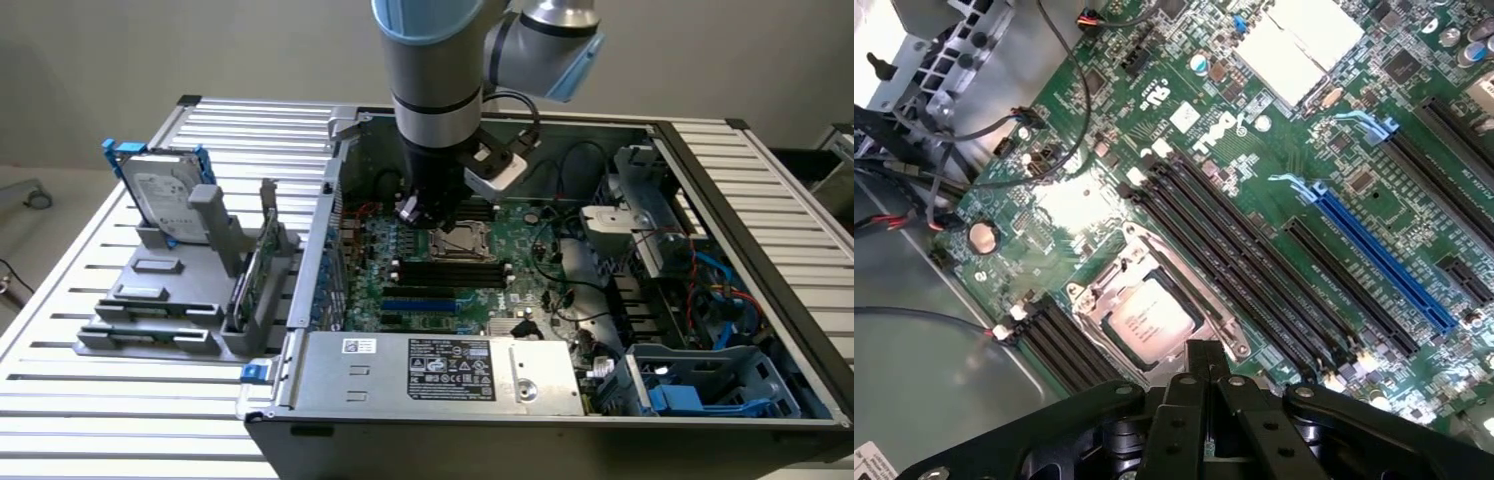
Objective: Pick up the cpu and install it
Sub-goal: 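Close the cpu cover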
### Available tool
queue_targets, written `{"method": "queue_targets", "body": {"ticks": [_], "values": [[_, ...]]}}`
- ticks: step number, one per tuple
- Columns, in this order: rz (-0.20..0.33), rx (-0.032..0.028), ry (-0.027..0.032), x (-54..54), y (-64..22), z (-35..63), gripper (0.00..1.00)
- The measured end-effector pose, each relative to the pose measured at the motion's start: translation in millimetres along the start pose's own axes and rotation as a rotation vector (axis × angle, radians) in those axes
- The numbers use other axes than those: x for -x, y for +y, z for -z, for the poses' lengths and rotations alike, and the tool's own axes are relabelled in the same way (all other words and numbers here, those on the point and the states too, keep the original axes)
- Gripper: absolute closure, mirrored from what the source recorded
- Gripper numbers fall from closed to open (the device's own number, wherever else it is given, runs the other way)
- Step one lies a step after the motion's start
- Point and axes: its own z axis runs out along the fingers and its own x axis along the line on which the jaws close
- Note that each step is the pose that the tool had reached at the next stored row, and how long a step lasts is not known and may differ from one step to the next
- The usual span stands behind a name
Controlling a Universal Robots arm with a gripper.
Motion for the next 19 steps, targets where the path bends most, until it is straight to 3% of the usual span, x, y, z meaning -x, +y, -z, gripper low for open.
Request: {"method": "queue_targets", "body": {"ticks": [3, 5, 8, 12, 19], "values": [[-0.006, -0.0145, -0.022, 1.5, 1.5, 0.3, 0.89], [-0.01, -0.0196, -0.0304, 2.4, 2.3, 0.1, 0.89], [-0.015, -0.0151, -0.0341, 3.9, 3.8, 0.0, 0.89], [-0.024, -0.0121, -0.0345, 5.5, 4.5, -2.9, 0.89], [-0.03, -0.0154, -0.0389, 7.2, 4.6, -8.7, 0.89]]}}
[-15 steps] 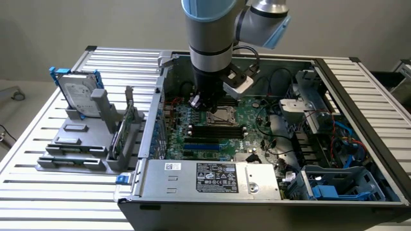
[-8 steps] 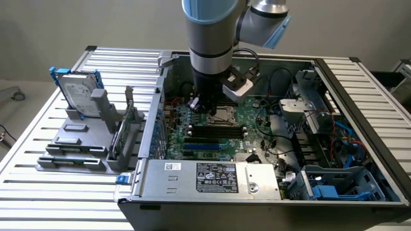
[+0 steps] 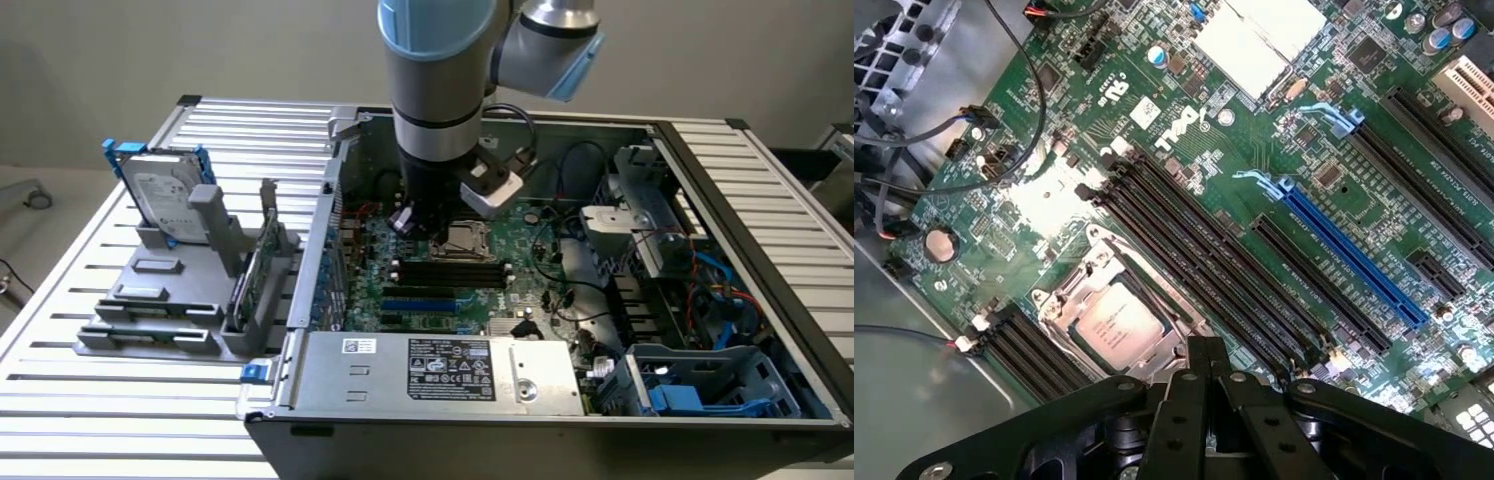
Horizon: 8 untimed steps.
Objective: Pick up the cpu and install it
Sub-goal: 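Close the cpu cover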
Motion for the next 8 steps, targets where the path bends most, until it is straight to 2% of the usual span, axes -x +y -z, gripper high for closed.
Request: {"method": "queue_targets", "body": {"ticks": [4, 8], "values": [[-0.003, -0.006, -0.0067, 0.8, -0.1, -2.6, 0.89], [-0.004, -0.0098, -0.0109, 1.4, -0.8, -5.6, 0.89]]}}
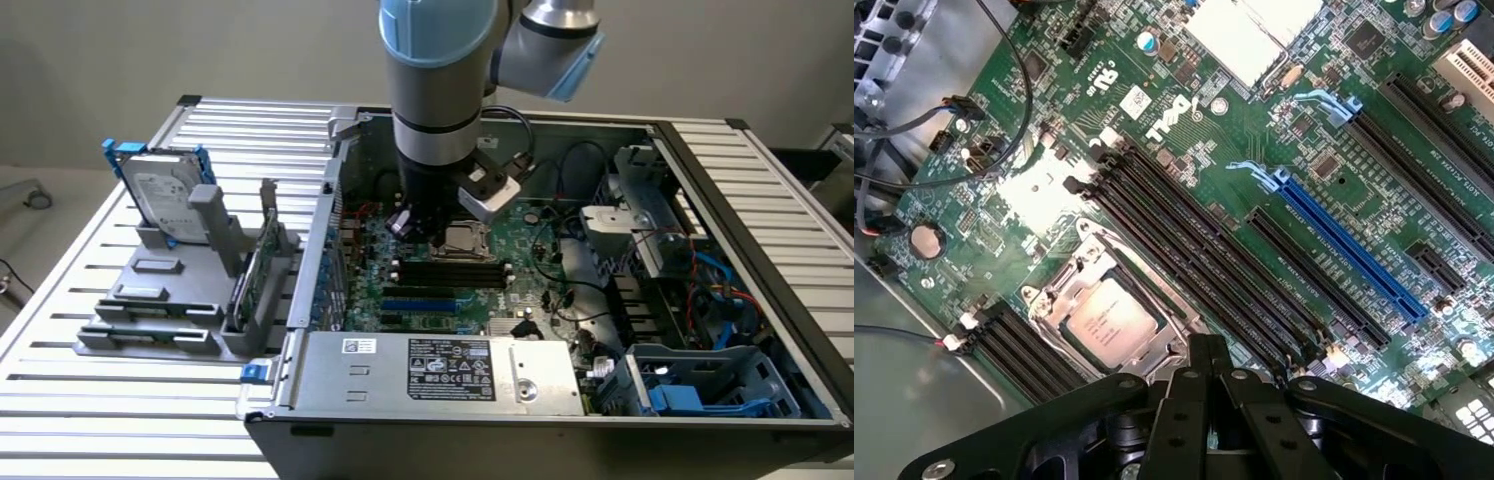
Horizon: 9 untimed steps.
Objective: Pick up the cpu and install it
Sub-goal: 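Close the cpu cover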
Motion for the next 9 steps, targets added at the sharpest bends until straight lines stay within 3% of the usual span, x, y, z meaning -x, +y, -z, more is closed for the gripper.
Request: {"method": "queue_targets", "body": {"ticks": [9], "values": [[-0.001, -0.0025, -0.0025, -1.1, -4.7, -6.7, 0.89]]}}
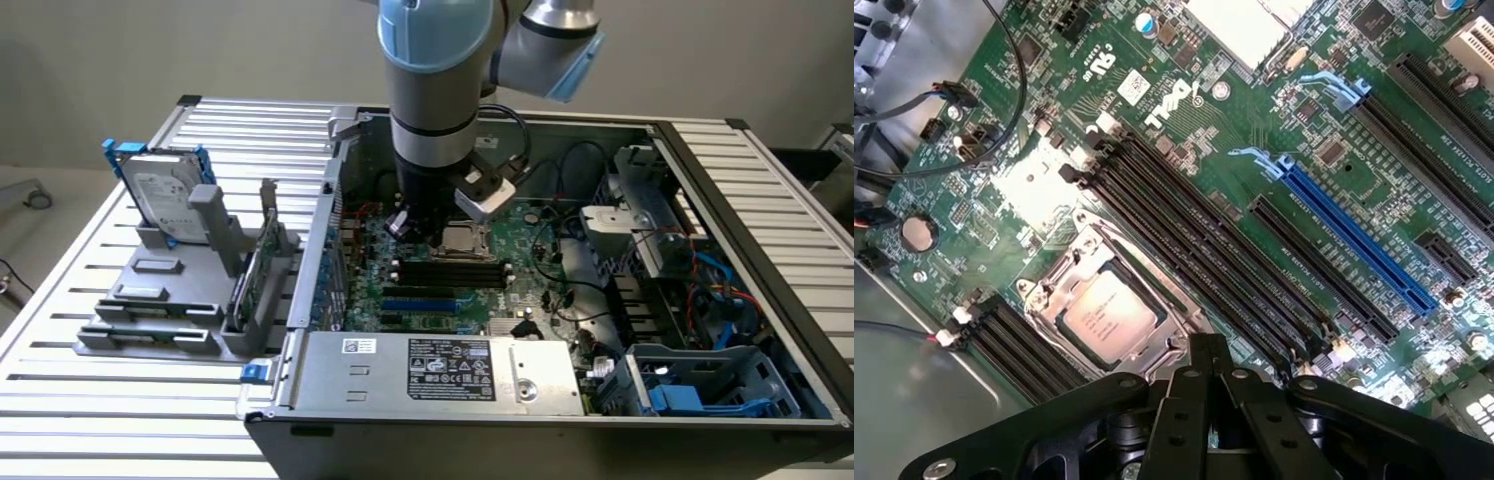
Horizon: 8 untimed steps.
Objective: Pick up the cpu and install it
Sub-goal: 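Close the cpu cover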
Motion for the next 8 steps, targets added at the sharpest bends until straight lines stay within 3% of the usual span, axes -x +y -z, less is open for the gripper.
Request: {"method": "queue_targets", "body": {"ticks": [8], "values": [[0.0, 0.0001, -0.0002, 3.4, -3.1, -11.1, 0.89]]}}
